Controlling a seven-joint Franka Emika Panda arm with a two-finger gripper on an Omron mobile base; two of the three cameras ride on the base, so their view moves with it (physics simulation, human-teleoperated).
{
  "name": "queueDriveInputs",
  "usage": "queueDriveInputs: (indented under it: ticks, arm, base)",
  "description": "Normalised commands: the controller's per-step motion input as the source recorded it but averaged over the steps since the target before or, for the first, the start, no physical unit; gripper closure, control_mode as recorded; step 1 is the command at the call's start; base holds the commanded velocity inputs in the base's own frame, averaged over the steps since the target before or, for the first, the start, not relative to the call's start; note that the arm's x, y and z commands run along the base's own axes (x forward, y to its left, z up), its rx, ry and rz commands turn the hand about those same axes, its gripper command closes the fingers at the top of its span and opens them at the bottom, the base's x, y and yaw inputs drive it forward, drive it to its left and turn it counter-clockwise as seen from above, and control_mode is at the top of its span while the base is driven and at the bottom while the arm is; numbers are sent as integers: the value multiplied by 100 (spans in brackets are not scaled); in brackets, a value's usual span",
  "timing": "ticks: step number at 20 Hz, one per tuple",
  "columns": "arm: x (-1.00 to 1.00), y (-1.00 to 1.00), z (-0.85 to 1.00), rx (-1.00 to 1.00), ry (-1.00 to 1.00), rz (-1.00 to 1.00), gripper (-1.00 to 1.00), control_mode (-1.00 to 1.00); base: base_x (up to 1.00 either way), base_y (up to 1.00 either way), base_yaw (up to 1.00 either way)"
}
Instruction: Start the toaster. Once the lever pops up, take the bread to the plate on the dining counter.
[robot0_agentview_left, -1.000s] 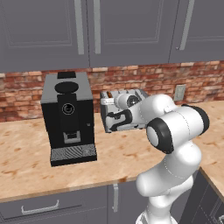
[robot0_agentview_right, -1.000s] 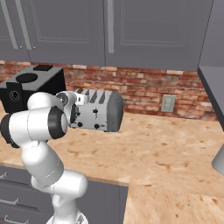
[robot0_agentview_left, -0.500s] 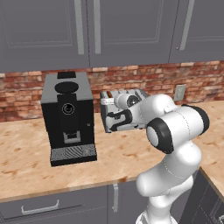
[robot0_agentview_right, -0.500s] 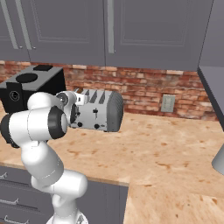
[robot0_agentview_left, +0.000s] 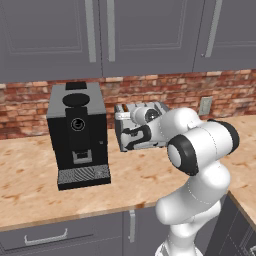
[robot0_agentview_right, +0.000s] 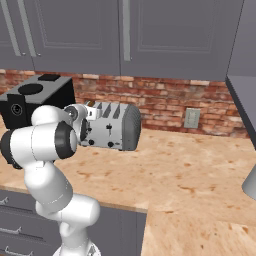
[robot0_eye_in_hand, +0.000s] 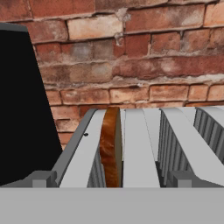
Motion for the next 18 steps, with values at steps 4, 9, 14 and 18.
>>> queueDriveInputs:
  ticks: [4, 9, 14, 18]
  arm:
    - [0, 0, 0, 0, 0, 0, -100, -100]
    - [0, 0, 0, 0, 0, 0, -100, -100]
    - [0, 0, 0, 0, 0, 0, -100, -100]
    - [0, 0, 0, 0, 0, 0, -100, -100]
  base:
    - [0, 0, 0]
    - [0, 0, 0]
    - [0, 0, 0]
    - [0, 0, 0]
